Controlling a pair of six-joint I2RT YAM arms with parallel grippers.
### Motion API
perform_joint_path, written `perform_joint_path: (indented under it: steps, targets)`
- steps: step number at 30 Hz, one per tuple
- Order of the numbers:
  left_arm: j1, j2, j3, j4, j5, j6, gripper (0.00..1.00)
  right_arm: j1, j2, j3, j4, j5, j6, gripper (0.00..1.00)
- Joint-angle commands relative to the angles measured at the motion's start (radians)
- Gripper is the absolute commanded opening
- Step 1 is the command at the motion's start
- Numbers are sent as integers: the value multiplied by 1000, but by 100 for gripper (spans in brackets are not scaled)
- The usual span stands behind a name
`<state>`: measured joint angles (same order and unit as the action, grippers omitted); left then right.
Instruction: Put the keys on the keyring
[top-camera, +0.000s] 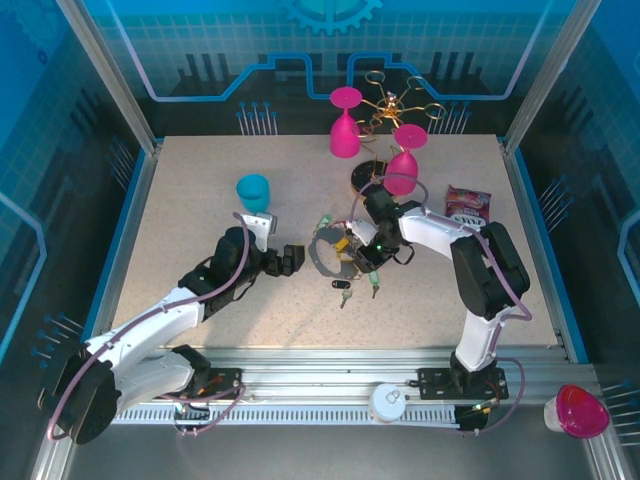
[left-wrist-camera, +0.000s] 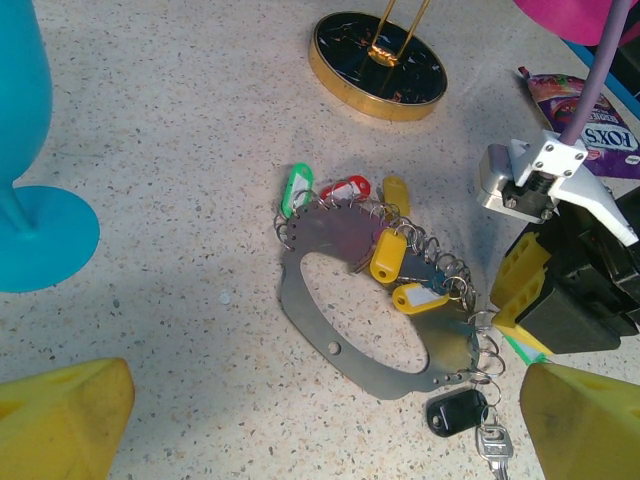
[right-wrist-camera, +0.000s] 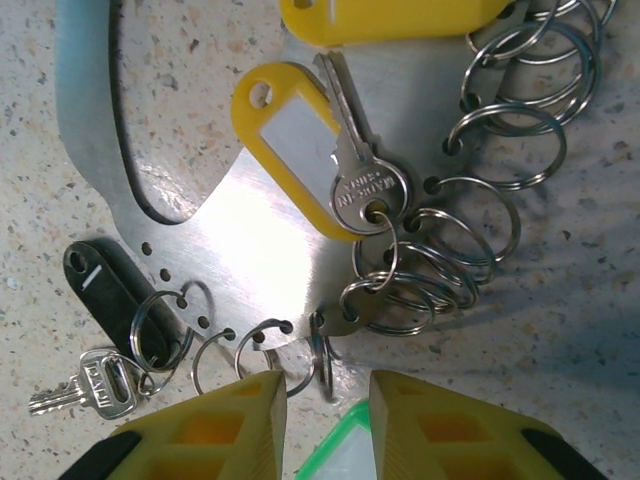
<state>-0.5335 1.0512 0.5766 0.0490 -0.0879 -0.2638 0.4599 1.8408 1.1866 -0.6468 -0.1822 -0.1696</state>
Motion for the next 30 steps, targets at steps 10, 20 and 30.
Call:
perform_joint_path:
  steps: [10, 20, 30]
  targets:
    - [-11, 8, 25, 2, 11, -3, 99, 23, 35, 37, -34, -3, -3, 28]
    - [-10, 6, 25, -1, 13, -1, 99, 23, 44, 41, -33, -7, -4, 20]
    - [-11, 7, 28, -5, 15, 1, 99, 22, 54, 44, -36, -8, -5, 14]
